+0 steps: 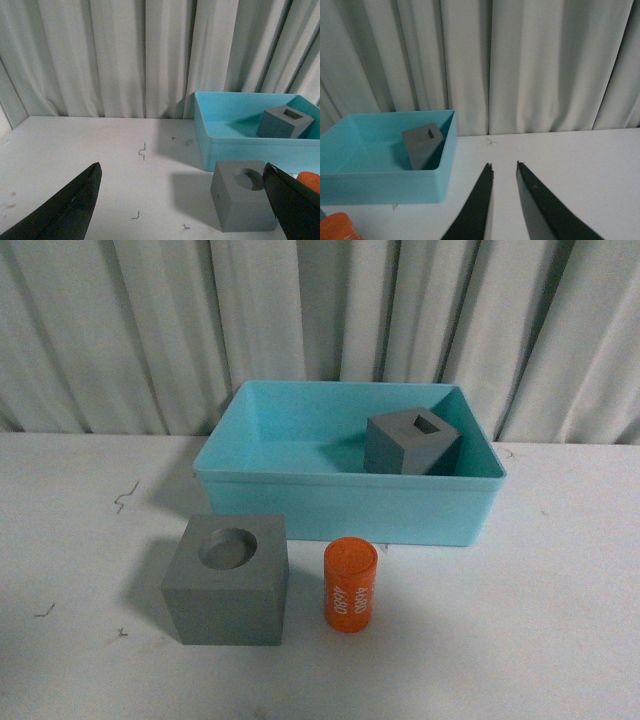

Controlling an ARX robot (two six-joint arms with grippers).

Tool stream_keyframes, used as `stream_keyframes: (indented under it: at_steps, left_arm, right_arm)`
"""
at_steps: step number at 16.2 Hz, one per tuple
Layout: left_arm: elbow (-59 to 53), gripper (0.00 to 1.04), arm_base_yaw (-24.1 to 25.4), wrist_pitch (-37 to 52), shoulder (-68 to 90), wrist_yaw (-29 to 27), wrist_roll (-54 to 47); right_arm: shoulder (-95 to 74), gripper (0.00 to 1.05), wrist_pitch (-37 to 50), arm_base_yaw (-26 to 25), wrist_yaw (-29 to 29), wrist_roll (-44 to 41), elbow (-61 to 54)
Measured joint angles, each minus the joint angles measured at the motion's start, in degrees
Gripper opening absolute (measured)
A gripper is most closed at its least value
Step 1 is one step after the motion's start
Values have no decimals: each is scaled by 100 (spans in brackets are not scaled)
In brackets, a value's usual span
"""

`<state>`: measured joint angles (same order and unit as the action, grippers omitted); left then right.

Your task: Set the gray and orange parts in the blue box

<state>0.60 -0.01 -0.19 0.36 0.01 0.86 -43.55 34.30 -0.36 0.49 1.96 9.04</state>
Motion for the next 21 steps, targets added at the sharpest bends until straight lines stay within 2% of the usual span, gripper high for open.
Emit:
stream_keyframes:
  at_steps: [1,2,5,10,12,18,19,21]
  left_arm:
    - [0,98,0,0,0,-2,2]
    - [0,98,0,0,0,0,0]
    - [0,98,0,0,0,-2,2]
    - [0,98,0,0,0,-2,0]
    - [0,98,0,0,0,-7,2]
    - [0,98,0,0,0,-2,2]
    - [0,98,0,0,0,-2,0]
    - [0,98,0,0,0,-2,0]
  right_arm:
    - [376,7,-153,35,-35,-87,-201]
    - [761,2,-385,35,-35,-155,-402]
    - [1808,2,-949,35,-35,-157,-837]
    - [3281,2,-2334,35,-35,-157,-837]
    - [3991,2,-3366,35,-39,-160,-835]
    - [4334,2,-3453,35,-39,-162,-835]
    - [4336,9,-3451,35,-39,-164,-835]
    - [4336,31,-3451,35,-39,-164,-835]
